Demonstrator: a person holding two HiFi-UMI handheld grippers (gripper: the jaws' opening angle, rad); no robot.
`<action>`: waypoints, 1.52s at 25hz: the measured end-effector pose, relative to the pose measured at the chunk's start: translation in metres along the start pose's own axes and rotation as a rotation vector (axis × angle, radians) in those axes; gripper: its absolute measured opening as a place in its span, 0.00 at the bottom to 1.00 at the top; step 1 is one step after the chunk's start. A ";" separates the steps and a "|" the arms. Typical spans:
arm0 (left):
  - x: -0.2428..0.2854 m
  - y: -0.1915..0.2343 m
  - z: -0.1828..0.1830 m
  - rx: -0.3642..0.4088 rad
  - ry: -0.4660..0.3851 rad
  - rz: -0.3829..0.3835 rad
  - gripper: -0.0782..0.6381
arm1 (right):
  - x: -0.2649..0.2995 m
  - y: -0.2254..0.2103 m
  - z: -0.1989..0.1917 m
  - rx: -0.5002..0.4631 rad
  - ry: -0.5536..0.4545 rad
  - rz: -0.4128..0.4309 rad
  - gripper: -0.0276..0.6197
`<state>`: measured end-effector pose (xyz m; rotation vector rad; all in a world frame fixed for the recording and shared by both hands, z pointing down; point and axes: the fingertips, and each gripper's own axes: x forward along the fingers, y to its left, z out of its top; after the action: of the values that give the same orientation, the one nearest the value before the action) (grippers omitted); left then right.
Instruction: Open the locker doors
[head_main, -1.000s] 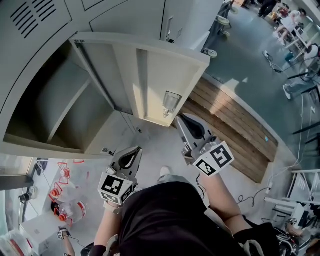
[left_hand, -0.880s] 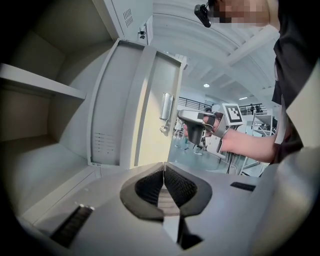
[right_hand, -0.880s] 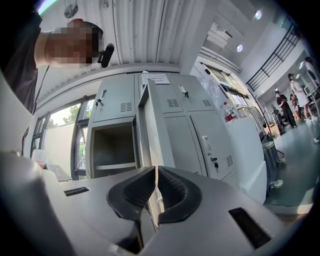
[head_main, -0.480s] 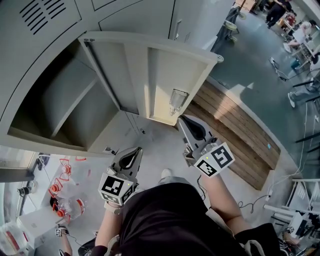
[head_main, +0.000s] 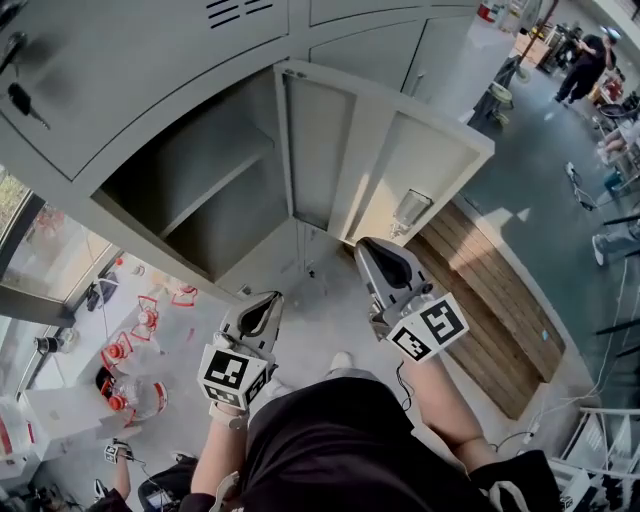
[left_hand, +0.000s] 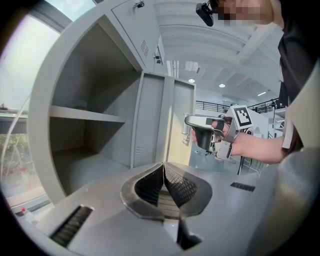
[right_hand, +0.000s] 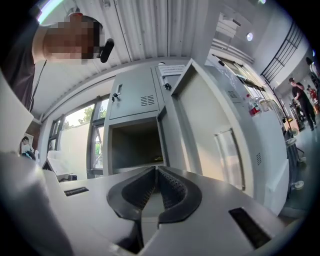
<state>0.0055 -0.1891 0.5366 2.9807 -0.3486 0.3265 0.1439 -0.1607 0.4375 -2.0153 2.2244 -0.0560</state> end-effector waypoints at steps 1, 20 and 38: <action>-0.008 0.005 0.003 -0.001 -0.005 0.017 0.13 | 0.006 0.007 0.003 -0.001 -0.002 0.010 0.11; -0.109 0.092 0.083 0.072 -0.125 0.302 0.14 | 0.141 0.138 0.135 -0.146 -0.146 0.286 0.11; -0.134 0.125 0.140 0.108 -0.188 0.401 0.14 | 0.192 0.215 0.349 -0.179 -0.353 0.484 0.28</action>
<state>-0.1237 -0.3019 0.3826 3.0353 -0.9835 0.1007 -0.0417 -0.3065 0.0511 -1.3601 2.4620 0.5213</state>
